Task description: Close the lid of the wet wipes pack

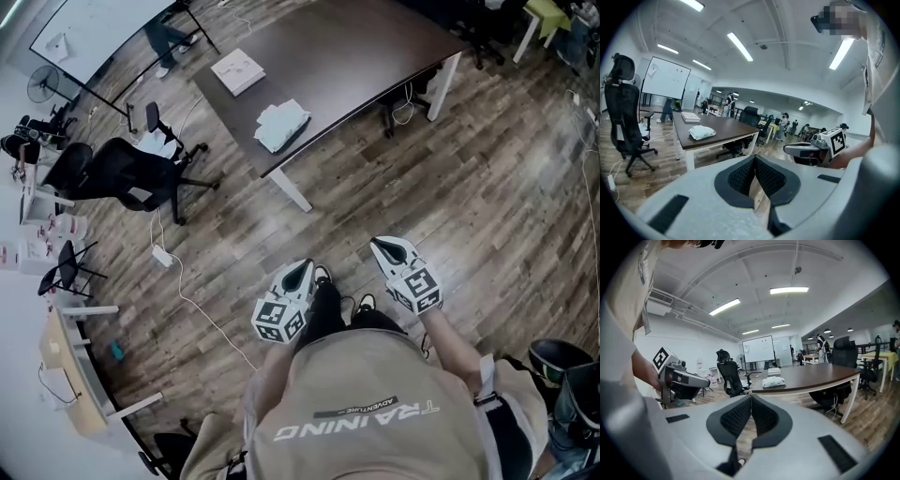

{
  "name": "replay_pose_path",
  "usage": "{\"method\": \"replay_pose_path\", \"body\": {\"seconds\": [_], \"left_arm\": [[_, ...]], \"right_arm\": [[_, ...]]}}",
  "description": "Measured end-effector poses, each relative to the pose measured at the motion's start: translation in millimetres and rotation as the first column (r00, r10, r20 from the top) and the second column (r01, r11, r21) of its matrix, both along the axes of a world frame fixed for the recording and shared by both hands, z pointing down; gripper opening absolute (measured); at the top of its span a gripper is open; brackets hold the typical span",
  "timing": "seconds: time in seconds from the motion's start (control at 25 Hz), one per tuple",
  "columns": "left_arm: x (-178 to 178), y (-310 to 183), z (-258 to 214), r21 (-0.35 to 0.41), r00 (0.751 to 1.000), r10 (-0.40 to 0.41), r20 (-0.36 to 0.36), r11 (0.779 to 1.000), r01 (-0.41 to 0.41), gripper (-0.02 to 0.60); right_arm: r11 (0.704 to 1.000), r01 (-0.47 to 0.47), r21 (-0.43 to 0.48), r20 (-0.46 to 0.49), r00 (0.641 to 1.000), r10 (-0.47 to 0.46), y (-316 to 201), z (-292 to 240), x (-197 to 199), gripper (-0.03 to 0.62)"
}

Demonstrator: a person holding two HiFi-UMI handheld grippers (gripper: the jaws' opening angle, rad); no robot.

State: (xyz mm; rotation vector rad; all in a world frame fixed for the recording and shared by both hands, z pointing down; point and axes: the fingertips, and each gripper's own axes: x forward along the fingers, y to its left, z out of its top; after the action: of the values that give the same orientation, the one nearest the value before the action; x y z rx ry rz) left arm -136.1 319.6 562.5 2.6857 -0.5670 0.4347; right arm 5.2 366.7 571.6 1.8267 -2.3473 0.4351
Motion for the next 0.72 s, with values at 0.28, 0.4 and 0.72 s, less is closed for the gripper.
{"method": "replay_pose_path", "body": {"seconds": [0.28, 0.4, 0.72], "left_arm": [[15.6, -49.6, 9.2, -0.018, 0.999, 0.032, -0.023, 0.999, -0.032, 0.009], [29.6, -80.2, 0.5, -0.004, 0.997, 0.046, -0.063, 0.999, -0.046, 0.009], [58.5, -151.6, -22.4, 0.096, 0.987, 0.112, -0.112, 0.99, -0.101, 0.009]], "right_arm": [[0.999, -0.035, -0.035, 0.002, 0.999, 0.035, -34.5, 9.4, 3.7, 0.014], [0.998, -0.059, -0.037, -0.007, 0.998, 0.058, -54.4, -2.2, 9.0, 0.014], [1.0, -0.028, -0.013, -0.044, 0.999, 0.027, -140.9, -30.1, 9.4, 0.014]]}}
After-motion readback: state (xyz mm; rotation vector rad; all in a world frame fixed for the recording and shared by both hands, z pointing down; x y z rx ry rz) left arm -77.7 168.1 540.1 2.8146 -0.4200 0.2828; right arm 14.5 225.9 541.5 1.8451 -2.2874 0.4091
